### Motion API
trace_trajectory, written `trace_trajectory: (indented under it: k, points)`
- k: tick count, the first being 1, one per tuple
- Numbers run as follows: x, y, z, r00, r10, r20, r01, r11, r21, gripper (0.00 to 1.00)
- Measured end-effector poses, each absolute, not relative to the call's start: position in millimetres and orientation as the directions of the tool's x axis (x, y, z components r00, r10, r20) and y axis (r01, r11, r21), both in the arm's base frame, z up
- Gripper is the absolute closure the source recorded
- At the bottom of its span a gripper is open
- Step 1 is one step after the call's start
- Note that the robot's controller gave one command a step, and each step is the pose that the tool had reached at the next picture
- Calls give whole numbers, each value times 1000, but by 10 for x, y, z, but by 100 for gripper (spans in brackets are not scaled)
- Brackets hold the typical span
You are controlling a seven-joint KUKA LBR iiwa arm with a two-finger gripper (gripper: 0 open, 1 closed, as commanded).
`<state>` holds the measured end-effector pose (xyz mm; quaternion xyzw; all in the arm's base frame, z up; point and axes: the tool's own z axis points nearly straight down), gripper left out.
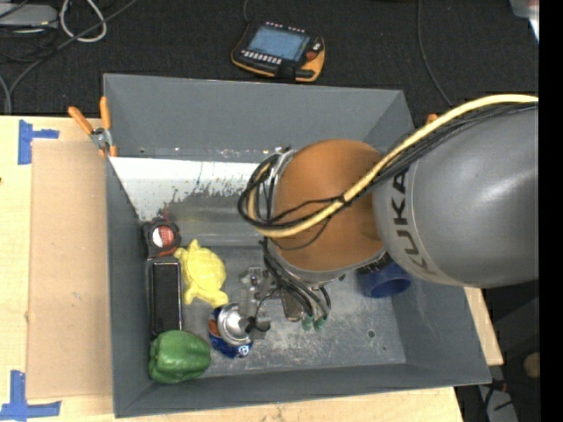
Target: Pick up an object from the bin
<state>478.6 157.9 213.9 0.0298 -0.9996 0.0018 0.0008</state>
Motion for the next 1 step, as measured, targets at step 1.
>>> trace_trajectory:
  k: [1]
  points:
    - [4786, 1581, 2141, -998, -60, 1, -60, 998, -3, 100]
